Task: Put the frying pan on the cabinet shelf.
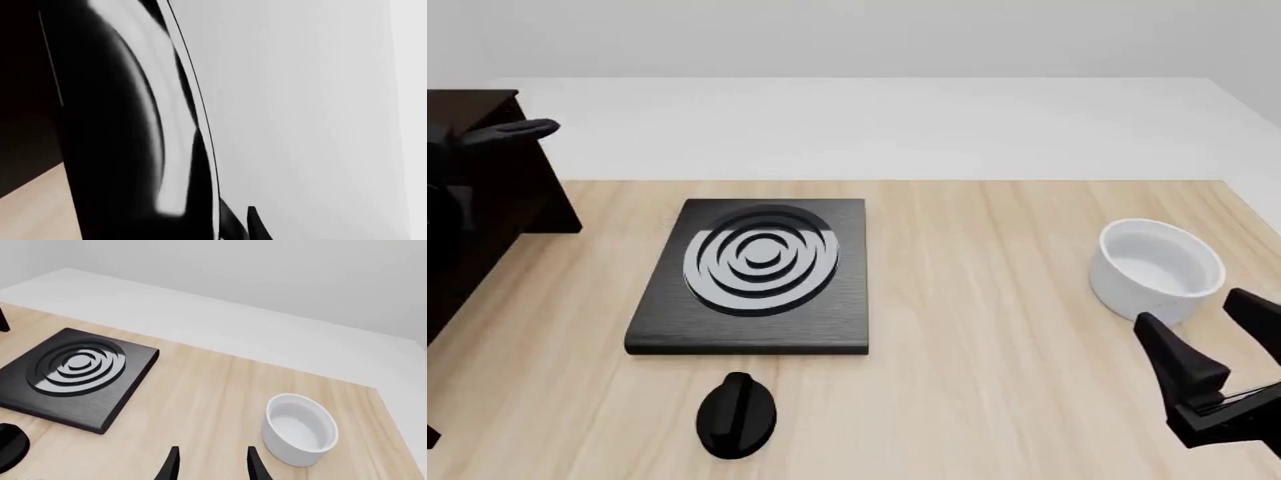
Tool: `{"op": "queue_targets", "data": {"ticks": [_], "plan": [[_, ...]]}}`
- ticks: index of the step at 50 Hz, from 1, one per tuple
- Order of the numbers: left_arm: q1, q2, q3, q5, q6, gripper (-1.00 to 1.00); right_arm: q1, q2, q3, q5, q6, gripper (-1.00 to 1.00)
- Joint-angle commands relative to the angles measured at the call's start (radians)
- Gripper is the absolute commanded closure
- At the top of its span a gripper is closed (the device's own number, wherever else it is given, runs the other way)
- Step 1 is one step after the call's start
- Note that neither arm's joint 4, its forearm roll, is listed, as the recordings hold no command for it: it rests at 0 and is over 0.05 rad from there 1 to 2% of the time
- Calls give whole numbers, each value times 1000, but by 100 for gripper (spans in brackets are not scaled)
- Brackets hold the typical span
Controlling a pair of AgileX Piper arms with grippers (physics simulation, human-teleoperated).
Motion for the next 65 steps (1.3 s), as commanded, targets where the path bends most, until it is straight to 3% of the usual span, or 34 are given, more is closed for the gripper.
{"op": "queue_targets", "data": {"ticks": [1,30,31,45,52,55,59,65], "plan": [[7,-7,2,-4,10,-100,-1,0,4,-3,-5,-100],[-7,-64,62,-18,36,-100,-3,-3,3,3,-11,-100],[-35,-169,113,14,60,-100,-3,-4,2,4,-11,-100],[-97,-421,186,169,114,-100,-3,-1,-2,7,-8,-100],[-143,-578,157,381,234,-100,-3,-2,0,4,1,-100],[-143,-590,138,427,296,-100,-2,3,1,0,0,-100],[-156,-629,153,467,321,-100,-2,-7,-4,9,11,-100],[-239,-741,110,683,495,-100,-3,-20,-7,17,17,-100]]}}
